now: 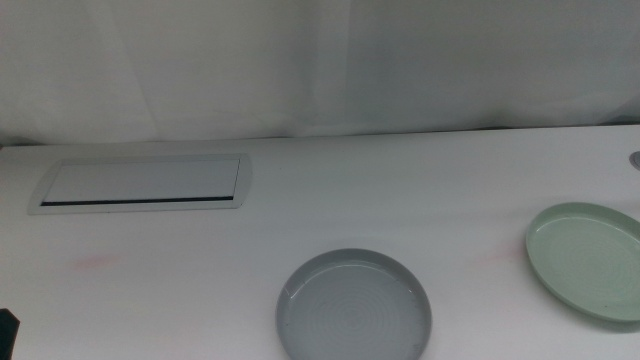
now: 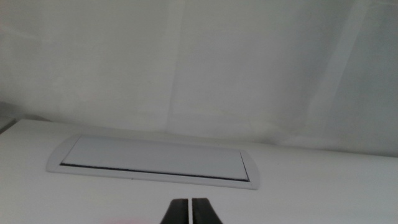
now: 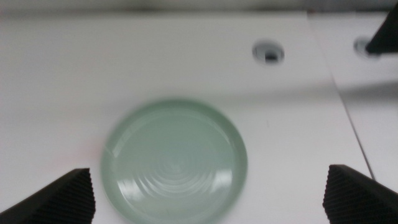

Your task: Stack the three bowls on top of each other.

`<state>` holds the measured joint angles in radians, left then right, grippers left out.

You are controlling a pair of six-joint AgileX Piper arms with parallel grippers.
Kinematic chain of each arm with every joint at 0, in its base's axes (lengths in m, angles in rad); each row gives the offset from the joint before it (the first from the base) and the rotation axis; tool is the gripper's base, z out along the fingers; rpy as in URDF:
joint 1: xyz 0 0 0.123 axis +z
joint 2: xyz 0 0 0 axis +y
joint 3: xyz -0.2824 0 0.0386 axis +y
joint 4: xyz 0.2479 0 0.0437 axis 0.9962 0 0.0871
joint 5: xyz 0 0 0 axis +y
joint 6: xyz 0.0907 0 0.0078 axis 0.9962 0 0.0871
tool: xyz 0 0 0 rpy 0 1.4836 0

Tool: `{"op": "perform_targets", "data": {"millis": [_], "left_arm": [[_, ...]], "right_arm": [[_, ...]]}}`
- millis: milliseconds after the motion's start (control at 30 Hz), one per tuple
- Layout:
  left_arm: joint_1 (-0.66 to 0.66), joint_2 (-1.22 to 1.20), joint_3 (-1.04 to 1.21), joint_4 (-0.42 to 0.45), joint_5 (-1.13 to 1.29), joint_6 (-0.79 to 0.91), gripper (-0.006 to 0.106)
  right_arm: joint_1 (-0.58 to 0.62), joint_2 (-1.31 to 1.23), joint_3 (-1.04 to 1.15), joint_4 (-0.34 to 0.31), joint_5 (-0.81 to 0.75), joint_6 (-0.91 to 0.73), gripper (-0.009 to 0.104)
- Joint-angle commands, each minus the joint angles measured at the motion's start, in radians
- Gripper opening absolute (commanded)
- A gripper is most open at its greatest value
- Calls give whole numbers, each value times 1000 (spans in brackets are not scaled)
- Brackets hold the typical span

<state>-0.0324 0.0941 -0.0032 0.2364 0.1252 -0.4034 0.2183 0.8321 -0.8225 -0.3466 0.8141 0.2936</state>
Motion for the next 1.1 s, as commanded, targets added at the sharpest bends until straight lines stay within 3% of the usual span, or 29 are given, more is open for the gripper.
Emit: {"op": "perform_targets", "data": {"millis": [0, 133, 400, 633, 1067], "left_arm": [[3, -5, 39, -9, -19, -8, -3], [3, -5, 39, -9, -19, -8, -3], [3, -5, 39, -14, -19, -8, -3], [3, -5, 39, -17, -19, -8, -3], [3, -5, 39, -17, -25, -8, -3]], "right_arm": [[-10, 101, -62, 8, 90, -34, 103], [-60, 246, -149, 36, 157, -113, 103], [-327, 451, -211, 254, 131, -317, 103], [-363, 587, -211, 197, 52, -328, 103], [-370, 881, -211, 225, -64, -294, 103]]}}
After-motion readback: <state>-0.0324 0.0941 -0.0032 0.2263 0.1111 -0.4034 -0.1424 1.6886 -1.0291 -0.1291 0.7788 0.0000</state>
